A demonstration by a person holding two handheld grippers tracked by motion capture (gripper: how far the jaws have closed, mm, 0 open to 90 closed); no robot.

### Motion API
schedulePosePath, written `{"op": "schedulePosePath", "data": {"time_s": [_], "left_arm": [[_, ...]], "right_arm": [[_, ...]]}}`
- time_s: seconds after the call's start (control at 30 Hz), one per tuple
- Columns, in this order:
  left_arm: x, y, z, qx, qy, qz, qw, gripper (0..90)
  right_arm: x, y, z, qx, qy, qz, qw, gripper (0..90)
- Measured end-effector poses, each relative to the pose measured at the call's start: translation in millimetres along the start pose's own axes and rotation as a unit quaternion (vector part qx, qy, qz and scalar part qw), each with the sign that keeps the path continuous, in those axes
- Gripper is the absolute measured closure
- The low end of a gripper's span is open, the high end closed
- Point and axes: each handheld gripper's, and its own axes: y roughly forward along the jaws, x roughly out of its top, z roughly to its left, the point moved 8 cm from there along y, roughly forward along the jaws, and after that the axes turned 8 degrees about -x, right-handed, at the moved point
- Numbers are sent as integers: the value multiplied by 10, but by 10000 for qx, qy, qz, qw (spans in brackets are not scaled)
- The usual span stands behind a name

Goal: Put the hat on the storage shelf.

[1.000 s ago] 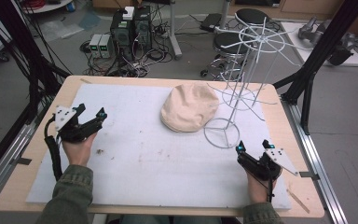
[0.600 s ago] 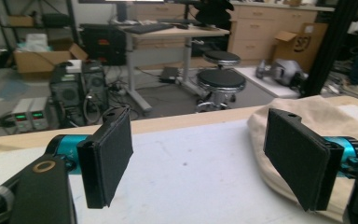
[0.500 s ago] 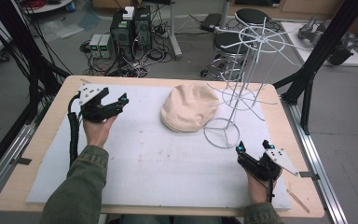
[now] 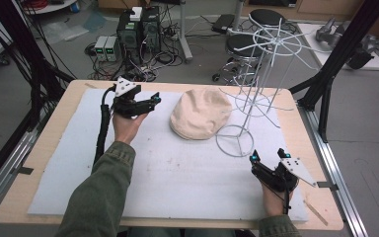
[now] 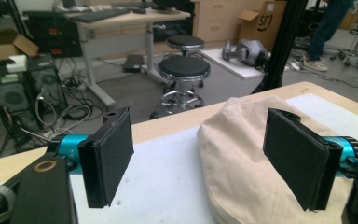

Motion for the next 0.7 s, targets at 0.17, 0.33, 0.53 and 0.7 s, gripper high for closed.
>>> {"op": "schedulePosePath", "data": {"time_s": [0.17, 0.33, 0.53, 0.7], "left_arm": [[4, 119, -17, -36, -82, -28, 10000, 248], [-25, 268, -85, -166, -33, 139, 9998, 247], [-2, 462, -196, -340, -43, 255, 9991, 244], [-11, 571, -231, -414, -39, 346, 9985, 244]], "right_arm": [[-3, -6, -3, 17, 9, -3, 10000, 105], [-6, -9, -7, 35, -6, -10, 10000, 105], [-7, -10, -8, 45, 8, 10, 10000, 105], [-9, -16, -8, 50, 29, 8, 10000, 105]]}}
